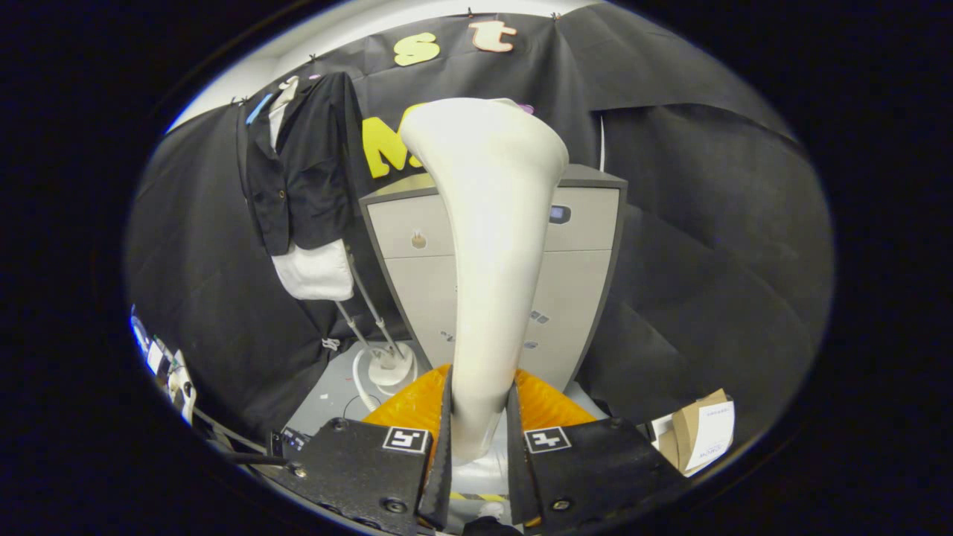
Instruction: Iron the clothes twice with a garment steamer, once on the left side and once on the right side.
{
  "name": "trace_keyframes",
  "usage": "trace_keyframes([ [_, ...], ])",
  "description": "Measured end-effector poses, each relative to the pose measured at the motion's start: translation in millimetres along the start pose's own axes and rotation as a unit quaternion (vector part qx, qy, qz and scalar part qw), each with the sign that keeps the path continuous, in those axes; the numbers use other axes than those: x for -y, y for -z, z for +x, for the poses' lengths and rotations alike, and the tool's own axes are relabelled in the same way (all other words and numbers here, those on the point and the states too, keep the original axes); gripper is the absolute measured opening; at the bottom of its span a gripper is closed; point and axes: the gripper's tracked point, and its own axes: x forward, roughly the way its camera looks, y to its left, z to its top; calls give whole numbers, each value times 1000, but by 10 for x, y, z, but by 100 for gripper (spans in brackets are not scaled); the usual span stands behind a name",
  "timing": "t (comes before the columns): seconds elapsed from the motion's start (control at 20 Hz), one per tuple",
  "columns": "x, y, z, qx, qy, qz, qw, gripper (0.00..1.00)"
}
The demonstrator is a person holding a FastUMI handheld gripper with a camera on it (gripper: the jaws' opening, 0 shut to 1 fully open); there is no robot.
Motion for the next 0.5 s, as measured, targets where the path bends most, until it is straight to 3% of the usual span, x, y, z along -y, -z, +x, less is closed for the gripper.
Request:
trace_keyframes([
  [0.5,-24,-24,0,-2,-1,-1,1000,34],
])
